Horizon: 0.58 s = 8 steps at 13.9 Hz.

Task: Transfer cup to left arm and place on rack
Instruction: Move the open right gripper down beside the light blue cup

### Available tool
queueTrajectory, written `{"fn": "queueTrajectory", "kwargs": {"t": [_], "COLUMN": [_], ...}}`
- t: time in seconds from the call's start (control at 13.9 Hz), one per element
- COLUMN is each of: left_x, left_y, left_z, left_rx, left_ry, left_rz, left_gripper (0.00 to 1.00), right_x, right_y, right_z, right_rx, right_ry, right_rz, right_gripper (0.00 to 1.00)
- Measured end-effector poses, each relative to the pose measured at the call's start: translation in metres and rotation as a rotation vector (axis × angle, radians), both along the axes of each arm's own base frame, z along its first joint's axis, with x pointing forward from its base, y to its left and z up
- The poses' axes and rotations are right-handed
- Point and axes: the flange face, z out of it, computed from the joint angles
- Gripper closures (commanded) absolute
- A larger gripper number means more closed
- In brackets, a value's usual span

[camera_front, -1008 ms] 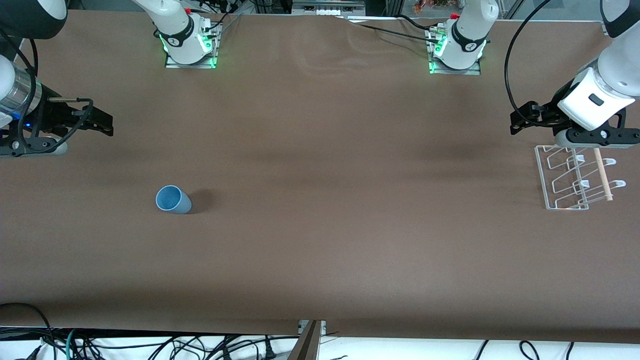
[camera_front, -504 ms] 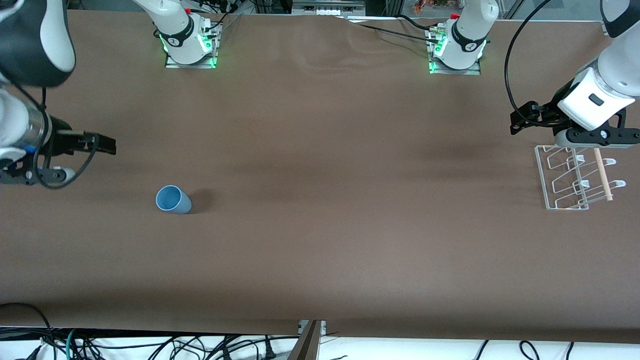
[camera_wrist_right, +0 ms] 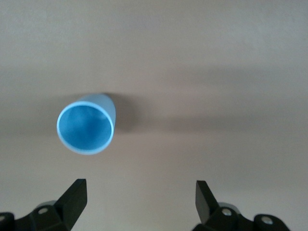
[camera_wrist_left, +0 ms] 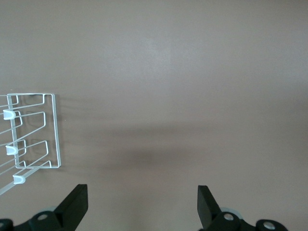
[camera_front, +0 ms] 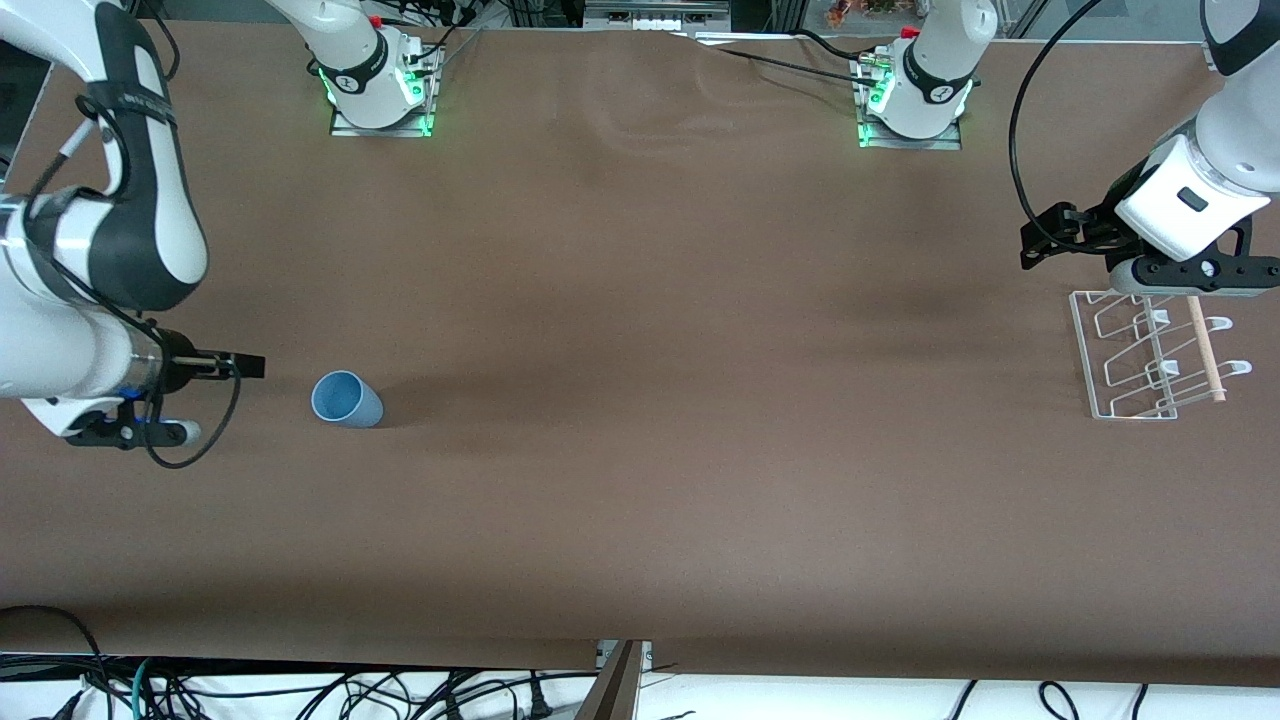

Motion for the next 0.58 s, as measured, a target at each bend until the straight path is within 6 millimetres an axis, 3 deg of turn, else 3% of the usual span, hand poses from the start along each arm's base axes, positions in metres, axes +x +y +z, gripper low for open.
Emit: {"fn": "queueTrajectory", "kwargs": {"t": [0.22, 0.58], "left_x": [0.000, 0.000], "left_y": [0.000, 0.000], "left_z": [0.000, 0.000], "left_rx": [0.000, 0.000], "left_ry": [0.000, 0.000], "left_rz": [0.000, 0.000], "left_gripper": [0.00, 0.00], "right_x": [-0.005, -0.011], "right_y": [0.003, 0.009], "right_z": [-0.046, -0.073], "right_rx": [0.005, 0.017], "right_ry": [-0.033, -0.077], "right_rz": [0.010, 0.019], "right_gripper": [0.00, 0.00]}}
